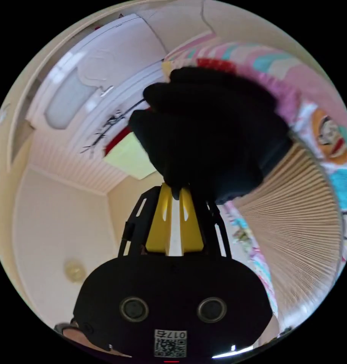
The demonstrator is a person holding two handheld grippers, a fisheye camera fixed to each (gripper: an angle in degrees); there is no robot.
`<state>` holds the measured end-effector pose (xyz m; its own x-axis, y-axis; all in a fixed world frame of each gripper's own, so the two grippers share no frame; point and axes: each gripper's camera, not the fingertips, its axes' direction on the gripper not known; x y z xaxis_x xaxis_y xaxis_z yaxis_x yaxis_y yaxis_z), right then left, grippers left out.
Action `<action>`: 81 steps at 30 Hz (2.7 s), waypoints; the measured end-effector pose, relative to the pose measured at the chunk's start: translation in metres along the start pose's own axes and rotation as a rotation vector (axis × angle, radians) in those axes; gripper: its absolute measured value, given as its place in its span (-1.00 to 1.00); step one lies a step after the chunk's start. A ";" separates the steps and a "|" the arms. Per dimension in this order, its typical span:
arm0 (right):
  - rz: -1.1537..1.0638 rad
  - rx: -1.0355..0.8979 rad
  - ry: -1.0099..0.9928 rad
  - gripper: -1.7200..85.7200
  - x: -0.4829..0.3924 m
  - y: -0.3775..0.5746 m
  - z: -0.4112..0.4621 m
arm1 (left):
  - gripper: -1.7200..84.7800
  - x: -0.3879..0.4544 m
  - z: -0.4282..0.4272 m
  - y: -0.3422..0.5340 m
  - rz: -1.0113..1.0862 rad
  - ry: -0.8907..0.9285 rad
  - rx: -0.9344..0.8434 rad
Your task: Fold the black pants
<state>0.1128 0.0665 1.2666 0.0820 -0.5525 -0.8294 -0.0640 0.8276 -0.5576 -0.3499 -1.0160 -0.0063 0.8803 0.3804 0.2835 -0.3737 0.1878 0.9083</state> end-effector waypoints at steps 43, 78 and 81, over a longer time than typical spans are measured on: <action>0.175 -1.652 -1.635 -0.96 0.171 0.488 0.017 | -0.56 -0.038 -0.049 0.161 0.104 0.122 -0.597; -1.642 -2.142 0.298 -0.45 0.455 0.544 -0.195 | -0.70 -0.191 0.013 0.428 1.636 -0.329 -0.901; -1.681 -2.060 0.344 -0.53 0.455 0.536 -0.193 | -0.67 -0.204 0.016 0.441 1.658 -0.328 -0.930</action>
<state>-0.0763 0.2392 0.5839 0.8998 -0.4242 0.1020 -0.4285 -0.8150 0.3900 -0.6900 -1.0254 0.3414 -0.4913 0.5206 0.6983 -0.6841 0.2655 -0.6793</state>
